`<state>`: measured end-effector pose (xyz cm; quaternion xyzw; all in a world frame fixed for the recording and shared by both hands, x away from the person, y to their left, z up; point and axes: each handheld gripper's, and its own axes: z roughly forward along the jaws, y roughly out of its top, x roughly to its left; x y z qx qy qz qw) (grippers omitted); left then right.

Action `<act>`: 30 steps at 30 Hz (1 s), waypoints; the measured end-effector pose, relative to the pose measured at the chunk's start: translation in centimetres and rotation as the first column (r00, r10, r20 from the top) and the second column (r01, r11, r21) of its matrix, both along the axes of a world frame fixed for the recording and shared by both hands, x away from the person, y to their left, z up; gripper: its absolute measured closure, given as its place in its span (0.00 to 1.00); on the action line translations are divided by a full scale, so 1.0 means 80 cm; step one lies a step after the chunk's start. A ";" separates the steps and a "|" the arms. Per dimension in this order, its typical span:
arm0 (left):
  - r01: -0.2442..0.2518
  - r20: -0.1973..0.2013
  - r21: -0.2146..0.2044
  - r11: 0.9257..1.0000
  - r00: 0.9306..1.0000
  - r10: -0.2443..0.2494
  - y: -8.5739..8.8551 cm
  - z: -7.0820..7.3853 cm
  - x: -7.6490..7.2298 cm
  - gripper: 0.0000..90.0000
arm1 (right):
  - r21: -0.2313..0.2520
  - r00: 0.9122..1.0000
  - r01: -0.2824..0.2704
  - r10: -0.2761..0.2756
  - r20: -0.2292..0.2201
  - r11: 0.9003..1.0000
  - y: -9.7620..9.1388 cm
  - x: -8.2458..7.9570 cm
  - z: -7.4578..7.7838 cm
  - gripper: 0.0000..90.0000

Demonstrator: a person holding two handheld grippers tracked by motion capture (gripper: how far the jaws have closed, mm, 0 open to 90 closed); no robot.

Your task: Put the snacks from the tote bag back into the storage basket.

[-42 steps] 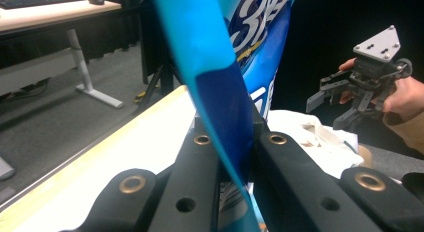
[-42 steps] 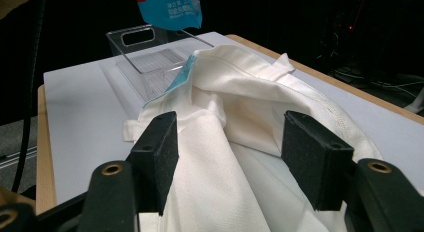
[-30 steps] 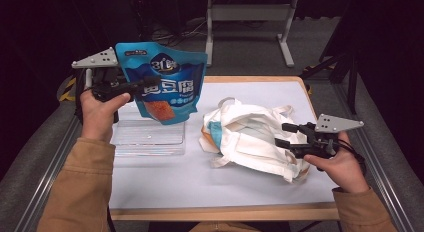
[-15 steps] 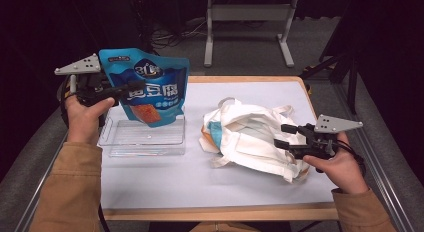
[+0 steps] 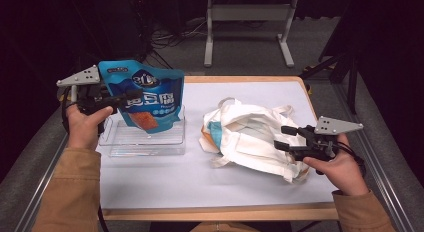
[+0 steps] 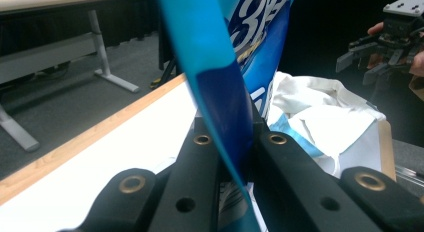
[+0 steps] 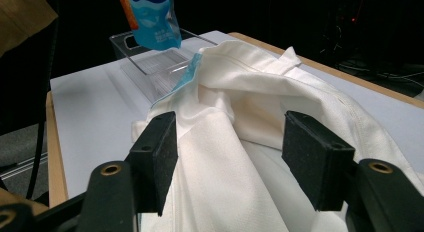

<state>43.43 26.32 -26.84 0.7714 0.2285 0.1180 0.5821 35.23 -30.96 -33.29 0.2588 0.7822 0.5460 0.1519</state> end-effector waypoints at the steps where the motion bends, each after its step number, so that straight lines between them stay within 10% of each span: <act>1: 0.000 0.000 0.000 1.000 1.000 0.000 0.000 0.000 0.000 0.99 | 0.000 1.000 0.000 0.000 0.000 1.000 0.000 0.000 0.000 0.44; 30: 0.031 -0.073 -0.016 0.999 0.997 -0.032 0.001 -0.055 0.005 0.99 | 0.003 1.000 -0.010 0.010 -0.011 1.000 0.002 0.000 -0.002 0.44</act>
